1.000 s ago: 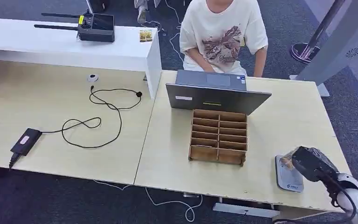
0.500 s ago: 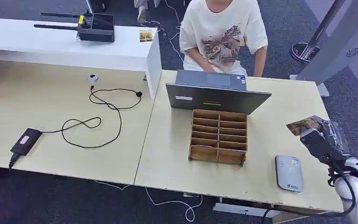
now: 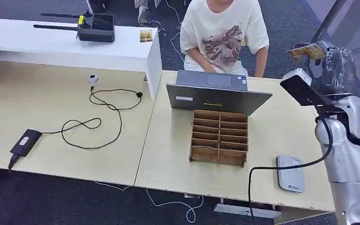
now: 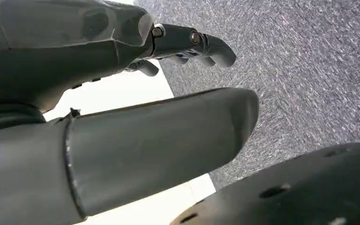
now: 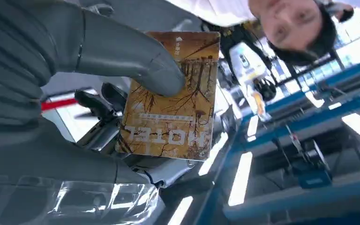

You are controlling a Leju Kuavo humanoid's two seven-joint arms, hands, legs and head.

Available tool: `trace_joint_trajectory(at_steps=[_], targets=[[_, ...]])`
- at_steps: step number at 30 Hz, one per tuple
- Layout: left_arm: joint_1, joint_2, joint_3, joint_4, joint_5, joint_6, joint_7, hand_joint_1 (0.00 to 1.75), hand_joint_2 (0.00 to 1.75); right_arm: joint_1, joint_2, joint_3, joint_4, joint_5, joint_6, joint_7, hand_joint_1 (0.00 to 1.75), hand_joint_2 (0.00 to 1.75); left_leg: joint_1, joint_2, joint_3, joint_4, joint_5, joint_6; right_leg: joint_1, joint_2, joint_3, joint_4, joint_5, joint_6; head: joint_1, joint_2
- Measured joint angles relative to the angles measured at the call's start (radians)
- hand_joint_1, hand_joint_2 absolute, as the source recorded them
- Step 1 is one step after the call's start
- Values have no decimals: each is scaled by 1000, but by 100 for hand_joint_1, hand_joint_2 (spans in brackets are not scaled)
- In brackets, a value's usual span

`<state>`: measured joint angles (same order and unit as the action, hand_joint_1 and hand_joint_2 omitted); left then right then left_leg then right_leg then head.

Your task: Pass the card to the sensor for recognition and then transmit it.

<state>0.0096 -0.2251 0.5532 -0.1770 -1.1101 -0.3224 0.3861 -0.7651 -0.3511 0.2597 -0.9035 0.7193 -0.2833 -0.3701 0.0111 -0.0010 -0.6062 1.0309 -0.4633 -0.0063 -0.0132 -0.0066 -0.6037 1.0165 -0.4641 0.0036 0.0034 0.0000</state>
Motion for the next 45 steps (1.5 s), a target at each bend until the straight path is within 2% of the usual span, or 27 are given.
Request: trace_joint_trajectory(at_steps=[4, 7, 10, 16, 21, 27, 35, 45], targets=[[0, -1, 4, 0, -6, -6, 1, 0, 0, -138, 66, 93, 99, 162, -79, 91, 175, 175, 0, 0, 0, 0, 0, 0, 0, 0, 0, 0, 0, 0, 0, 0], [0, -1, 10, 0, -10, -12, 0, 0, 0, -217, 116, 165, 176, 271, -92, 164, 175, 175, 1, 0, 0, 0, 0, 0, 0, 0, 0, 0, 0, 0, 0, 0], [0, -1, 12, 0, -13, -14, -2, 0, 0, -271, 165, 217, 245, 309, -68, 205, 175, 175, 1, -1, 0, 0, 1, -1, 1, -1, 0, 0, 0, 0, 0, 0], [0, -1, 12, 0, -26, -28, -10, 0, 0, -352, 232, 242, 355, 300, 15, 242, 175, 175, 0, -1, 0, 0, 1, -1, 0, -1, 0, 0, 0, 0, 0, 0], [1, 2, 12, 0, -41, -46, -27, 0, 0, -402, 250, 230, 426, 246, 81, 292, 175, 175, 0, -2, 0, 0, 1, -1, 0, -1, 0, -1, 0, 0, 0, 0], [1, 14, 12, 0, -60, -66, -31, 0, 0, -424, 246, 205, 476, 248, 149, 346, 175, 175, 0, -2, 0, 0, 1, -1, 0, -1, 0, -1, 0, 0, 0, 0], [1, 18, 12, 0, -62, -64, -24, 0, 0, -433, 248, 205, 506, 299, 175, 404, 175, 175, 1, -1, 0, 0, 1, -1, 1, 0, 0, 0, 0, 0, 0, 0], [0, 11, 12, 0, -49, -55, -9, 0, 0, -470, 289, 213, 534, 330, 229, 438, 175, 175, 0, -1, 0, 0, 1, -1, 0, 0, 0, 0, 0, 0, 1, 0]])
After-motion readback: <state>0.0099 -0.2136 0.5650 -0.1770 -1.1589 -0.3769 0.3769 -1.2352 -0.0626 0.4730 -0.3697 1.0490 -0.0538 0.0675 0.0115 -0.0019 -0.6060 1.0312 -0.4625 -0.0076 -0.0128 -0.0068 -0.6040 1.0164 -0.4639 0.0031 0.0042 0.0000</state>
